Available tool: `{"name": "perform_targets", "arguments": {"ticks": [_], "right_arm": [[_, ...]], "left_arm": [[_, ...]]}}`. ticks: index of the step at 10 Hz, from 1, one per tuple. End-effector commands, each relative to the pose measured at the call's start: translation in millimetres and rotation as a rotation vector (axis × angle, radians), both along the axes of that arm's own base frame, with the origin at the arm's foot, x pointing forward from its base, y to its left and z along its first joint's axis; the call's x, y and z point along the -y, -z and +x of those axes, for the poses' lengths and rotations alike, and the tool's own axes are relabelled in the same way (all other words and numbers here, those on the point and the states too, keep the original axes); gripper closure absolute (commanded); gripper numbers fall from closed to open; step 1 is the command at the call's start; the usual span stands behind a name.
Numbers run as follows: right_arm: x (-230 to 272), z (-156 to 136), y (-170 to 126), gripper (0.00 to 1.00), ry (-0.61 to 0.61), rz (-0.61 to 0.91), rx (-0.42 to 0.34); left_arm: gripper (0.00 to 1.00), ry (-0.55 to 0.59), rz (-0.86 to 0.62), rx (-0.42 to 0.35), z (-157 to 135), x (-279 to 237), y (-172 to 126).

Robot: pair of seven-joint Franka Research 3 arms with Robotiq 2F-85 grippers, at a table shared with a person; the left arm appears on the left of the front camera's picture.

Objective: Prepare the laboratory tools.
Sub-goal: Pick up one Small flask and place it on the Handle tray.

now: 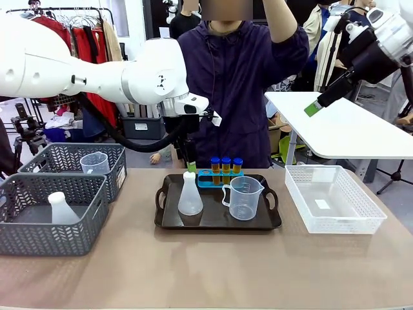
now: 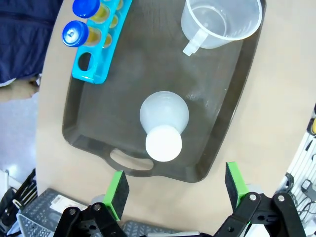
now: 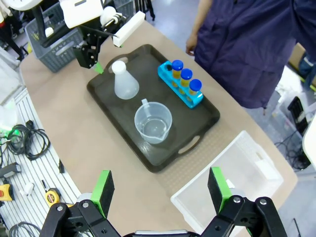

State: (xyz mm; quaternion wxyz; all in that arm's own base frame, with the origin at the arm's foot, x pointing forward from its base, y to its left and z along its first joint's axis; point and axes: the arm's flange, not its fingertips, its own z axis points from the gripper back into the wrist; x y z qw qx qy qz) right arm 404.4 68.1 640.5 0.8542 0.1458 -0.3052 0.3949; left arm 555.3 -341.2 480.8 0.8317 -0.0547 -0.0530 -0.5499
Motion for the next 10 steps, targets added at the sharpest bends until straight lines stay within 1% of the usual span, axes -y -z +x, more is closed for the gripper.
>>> {"name": "perform_targets", "arguments": {"ticks": [1,4,5,6,8,10], "right_arm": [[0.2,0.2,0.0,0.0,-0.005,0.023,-0.001],[0.2,0.2,0.0,0.0,-0.005,0.023,-0.001],[0.2,0.2,0.0,0.0,-0.005,0.023,-0.001],[0.2,0.2,0.0,0.0,-0.005,0.023,-0.001],[0.2,0.2,0.0,0.0,-0.005,0.023,-0.001],[0.2,0.2,0.0,0.0,-0.005,0.023,-0.001]], "left_arm": [[0.0,-0.003,-0.004,0.007,1.4,-1.2,-0.1],[0.0,0.0,0.0,-0.003,0.9,0.4,2.1],[0.0,0.005,-0.003,0.011,-12.7,-13.0,-18.0],[0.0,-0.011,-0.019,0.012,-19.2,-21.1,-31.7],[0.0,-0.052,-0.021,0.051,-37.9,-39.8,-64.8],[0.0,-0.086,-0.073,0.061,-48.2,-63.2,-89.5]]}}
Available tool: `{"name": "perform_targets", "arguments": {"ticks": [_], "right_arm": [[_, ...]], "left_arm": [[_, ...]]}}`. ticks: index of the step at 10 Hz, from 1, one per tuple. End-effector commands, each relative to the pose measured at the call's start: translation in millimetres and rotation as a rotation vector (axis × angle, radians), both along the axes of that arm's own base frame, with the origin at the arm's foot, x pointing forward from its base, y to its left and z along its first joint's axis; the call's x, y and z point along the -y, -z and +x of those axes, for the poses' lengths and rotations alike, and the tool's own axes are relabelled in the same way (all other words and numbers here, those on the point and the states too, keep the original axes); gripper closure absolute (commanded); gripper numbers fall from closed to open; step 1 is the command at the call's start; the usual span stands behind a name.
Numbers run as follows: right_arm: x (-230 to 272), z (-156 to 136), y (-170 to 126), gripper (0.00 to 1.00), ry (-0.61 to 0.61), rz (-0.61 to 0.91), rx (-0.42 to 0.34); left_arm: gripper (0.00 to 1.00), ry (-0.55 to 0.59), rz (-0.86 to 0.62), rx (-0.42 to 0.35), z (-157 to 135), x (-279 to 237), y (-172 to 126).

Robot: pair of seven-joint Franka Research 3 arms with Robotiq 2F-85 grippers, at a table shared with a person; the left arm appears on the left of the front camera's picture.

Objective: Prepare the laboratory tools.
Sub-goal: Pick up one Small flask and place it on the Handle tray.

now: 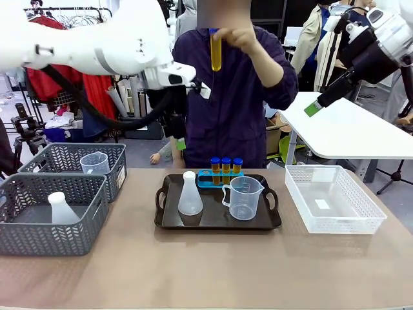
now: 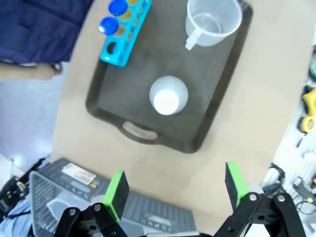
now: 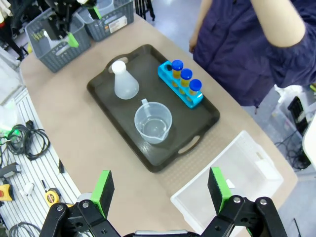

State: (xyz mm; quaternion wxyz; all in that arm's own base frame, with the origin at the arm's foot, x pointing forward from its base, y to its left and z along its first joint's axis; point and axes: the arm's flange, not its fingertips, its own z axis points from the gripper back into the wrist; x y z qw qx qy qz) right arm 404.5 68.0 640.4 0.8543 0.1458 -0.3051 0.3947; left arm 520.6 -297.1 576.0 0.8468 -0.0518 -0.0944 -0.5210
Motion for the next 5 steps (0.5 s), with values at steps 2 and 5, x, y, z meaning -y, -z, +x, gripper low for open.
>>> {"name": "perform_targets", "arguments": {"ticks": [2,5], "right_arm": [[0.1,0.1,-0.1,0.0,-0.005,0.023,0.0],[0.1,0.1,-0.1,0.0,-0.005,0.023,0.0]], "left_arm": [[0.0,0.049,-0.107,0.022,-18.0,-47.4,-12.3],[0.0,0.109,-0.161,0.089,-14.5,-86.5,-29.6]]}}
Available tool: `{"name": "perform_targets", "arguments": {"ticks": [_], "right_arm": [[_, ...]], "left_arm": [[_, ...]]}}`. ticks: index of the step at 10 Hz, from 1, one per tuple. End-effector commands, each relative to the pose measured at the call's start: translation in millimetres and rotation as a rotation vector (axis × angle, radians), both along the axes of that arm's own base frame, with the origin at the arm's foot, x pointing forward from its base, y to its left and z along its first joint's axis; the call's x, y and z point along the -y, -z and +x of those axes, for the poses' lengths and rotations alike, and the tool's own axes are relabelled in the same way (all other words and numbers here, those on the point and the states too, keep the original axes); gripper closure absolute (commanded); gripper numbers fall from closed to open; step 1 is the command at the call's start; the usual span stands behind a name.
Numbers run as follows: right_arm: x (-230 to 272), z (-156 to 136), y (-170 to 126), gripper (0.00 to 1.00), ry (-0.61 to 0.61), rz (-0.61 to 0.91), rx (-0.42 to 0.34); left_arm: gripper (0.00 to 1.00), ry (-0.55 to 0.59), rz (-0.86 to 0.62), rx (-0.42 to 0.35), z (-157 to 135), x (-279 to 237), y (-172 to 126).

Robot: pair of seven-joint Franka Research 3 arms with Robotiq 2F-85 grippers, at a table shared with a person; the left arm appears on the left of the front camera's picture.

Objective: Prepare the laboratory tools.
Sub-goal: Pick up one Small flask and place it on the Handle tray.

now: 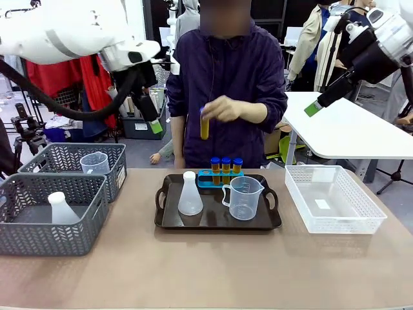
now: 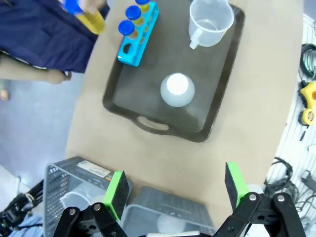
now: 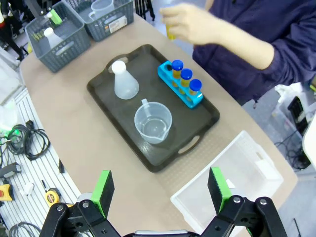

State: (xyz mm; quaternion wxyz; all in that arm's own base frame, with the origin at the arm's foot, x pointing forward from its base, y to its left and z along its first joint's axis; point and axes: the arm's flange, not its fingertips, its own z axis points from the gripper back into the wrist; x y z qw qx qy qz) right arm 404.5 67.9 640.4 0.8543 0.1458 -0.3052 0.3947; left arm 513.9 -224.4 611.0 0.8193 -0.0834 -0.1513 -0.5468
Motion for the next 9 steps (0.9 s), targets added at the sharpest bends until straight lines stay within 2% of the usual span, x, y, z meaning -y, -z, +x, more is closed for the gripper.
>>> {"name": "perform_targets", "arguments": {"ticks": [1,4,9], "right_arm": [[0.0,0.2,-0.1,0.0,-0.005,0.023,0.0],[0.0,0.2,-0.1,0.0,-0.005,0.023,0.0],[0.0,0.2,-0.1,0.0,-0.005,0.023,0.0]], "left_arm": [[0.0,0.099,-0.089,0.05,-7.8,-23.0,0.5],[0.0,0.178,-0.146,0.118,0.6,-46.2,-8.4],[0.0,0.206,-0.207,0.119,-0.9,-52.3,-8.6]]}}
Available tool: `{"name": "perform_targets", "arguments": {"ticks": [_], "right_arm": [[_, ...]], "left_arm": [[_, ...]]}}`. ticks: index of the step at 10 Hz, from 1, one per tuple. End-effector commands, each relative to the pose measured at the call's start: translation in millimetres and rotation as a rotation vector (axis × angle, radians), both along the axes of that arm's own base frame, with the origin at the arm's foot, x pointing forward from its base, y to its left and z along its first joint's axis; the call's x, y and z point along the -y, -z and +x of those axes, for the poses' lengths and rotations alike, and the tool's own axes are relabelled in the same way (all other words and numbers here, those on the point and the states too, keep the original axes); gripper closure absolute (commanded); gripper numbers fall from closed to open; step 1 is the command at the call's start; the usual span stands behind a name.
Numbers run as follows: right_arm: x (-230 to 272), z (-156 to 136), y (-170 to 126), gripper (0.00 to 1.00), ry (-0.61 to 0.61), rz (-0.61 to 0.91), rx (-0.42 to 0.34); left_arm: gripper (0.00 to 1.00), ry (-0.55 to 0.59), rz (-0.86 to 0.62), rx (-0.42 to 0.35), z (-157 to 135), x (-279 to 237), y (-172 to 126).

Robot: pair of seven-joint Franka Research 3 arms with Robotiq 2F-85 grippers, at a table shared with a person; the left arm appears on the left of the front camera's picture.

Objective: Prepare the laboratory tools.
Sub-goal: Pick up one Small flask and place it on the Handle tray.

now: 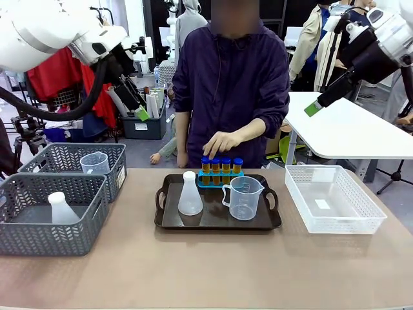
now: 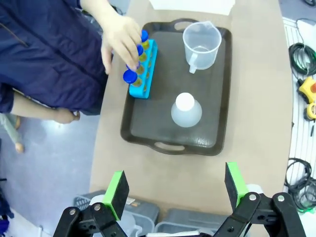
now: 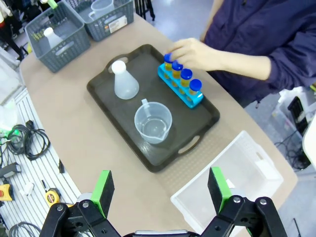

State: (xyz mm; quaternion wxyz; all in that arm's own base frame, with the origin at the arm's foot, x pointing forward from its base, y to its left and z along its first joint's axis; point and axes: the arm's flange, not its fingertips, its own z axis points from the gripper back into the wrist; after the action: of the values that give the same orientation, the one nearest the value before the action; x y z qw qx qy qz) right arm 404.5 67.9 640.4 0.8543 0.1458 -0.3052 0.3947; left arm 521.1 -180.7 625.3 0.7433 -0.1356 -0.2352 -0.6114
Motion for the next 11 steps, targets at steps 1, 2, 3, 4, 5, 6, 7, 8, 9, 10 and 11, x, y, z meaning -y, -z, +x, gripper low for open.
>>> {"name": "perform_targets", "arguments": {"ticks": [1,2,3,4,5,6,7,8,9,10,11], "right_arm": [[0.0,0.1,-0.1,0.0,-0.005,0.023,0.0],[0.0,0.1,-0.1,0.0,-0.005,0.023,0.0],[0.0,0.1,-0.1,0.0,-0.005,0.023,0.0],[0.0,0.1,-0.1,0.0,-0.005,0.023,0.0],[0.0,0.1,-0.1,0.0,-0.005,0.023,0.0],[0.0,0.1,-0.1,0.0,-0.005,0.023,0.0],[0.0,0.1,-0.1,0.0,-0.005,0.023,0.0],[0.0,0.1,-0.1,0.0,-0.005,0.023,0.0],[0.0,0.1,-0.1,0.0,-0.005,0.023,0.0],[0.0,0.1,-0.1,0.0,-0.005,0.023,0.0],[0.0,0.1,-0.1,0.0,-0.005,0.023,0.0]], "left_arm": [[0.0,0.004,-0.039,-0.005,-14.0,-6.0,5.2],[0.0,-0.017,-0.041,0.002,-20.5,-5.7,4.0],[0.0,-0.032,-0.033,0.016,-25.8,-7.9,3.2],[0.0,-0.037,-0.025,0.018,-29.3,-8.6,1.5],[0.0,-0.045,-0.008,0.015,-31.2,-6.6,-0.1],[0.0,-0.038,0.009,0.012,-29.3,-4.0,3.7],[0.0,-0.019,-0.014,0.008,-23.1,-4.6,-5.1],[0.0,-0.019,-0.014,0.008,-23.1,-4.6,-5.1],[0.0,-0.019,-0.014,0.008,-23.1,-4.6,-5.1],[0.0,-0.019,-0.014,0.008,-23.1,-4.6,-5.1],[0.0,-0.019,-0.014,0.008,-23.1,-4.6,-5.1]]}}
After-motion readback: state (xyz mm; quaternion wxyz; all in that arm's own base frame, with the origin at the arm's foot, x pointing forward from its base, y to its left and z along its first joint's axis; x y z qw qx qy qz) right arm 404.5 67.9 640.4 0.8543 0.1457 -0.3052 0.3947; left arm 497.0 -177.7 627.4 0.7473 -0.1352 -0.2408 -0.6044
